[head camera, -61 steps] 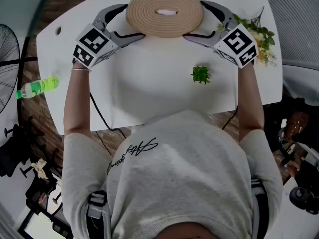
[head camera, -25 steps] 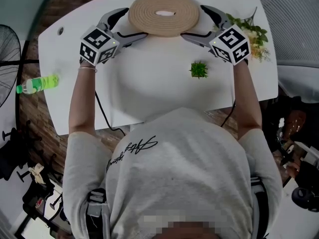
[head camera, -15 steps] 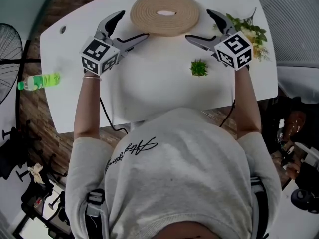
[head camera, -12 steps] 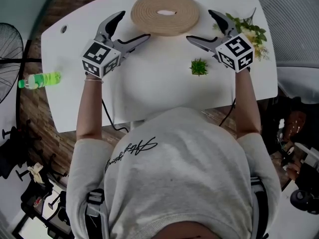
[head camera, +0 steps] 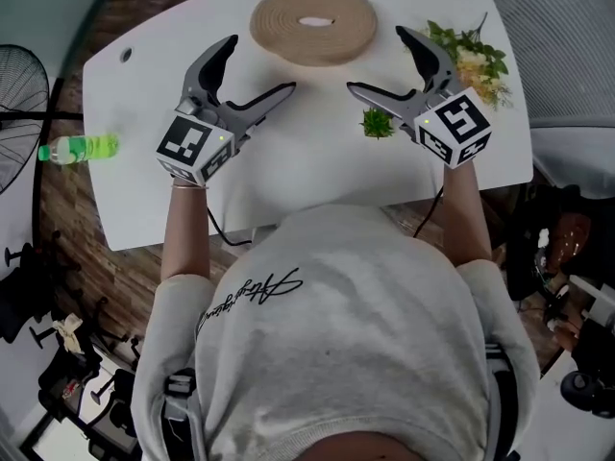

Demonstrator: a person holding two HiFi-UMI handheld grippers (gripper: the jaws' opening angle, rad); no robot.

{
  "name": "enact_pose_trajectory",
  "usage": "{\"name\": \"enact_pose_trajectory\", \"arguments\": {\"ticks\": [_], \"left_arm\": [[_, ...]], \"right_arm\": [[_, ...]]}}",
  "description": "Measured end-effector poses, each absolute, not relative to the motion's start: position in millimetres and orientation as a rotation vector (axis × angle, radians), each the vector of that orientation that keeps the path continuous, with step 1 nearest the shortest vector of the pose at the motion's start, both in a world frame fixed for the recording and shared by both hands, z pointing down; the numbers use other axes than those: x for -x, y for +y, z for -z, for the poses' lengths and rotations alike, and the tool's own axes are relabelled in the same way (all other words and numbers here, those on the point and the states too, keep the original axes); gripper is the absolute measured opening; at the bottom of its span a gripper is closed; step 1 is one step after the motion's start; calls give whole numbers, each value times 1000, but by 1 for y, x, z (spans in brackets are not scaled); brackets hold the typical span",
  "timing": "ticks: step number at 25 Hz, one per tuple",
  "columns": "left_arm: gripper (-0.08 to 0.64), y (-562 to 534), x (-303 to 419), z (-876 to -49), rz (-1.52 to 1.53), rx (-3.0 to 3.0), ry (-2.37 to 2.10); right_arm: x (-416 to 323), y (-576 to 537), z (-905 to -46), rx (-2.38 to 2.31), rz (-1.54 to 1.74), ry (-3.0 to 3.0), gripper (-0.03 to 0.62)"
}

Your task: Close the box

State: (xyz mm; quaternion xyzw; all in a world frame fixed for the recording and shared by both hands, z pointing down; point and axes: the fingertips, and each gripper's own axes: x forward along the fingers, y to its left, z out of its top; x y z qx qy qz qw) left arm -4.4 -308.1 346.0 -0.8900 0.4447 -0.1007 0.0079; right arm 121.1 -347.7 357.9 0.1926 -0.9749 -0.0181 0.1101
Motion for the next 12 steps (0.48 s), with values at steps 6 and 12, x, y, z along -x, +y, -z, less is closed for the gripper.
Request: {"name": "enact_pose_trajectory", "arguments": {"ticks": [6,12], "left_arm": [[463,-283,-17,-335,361,2716,1319],[456,-271,-22,-319,224,2722,1301]], "right_arm": [[-108,-313,-336,-527,94,-2940,500],[-96,-286,-322,-510,144,-2969,463]]}}
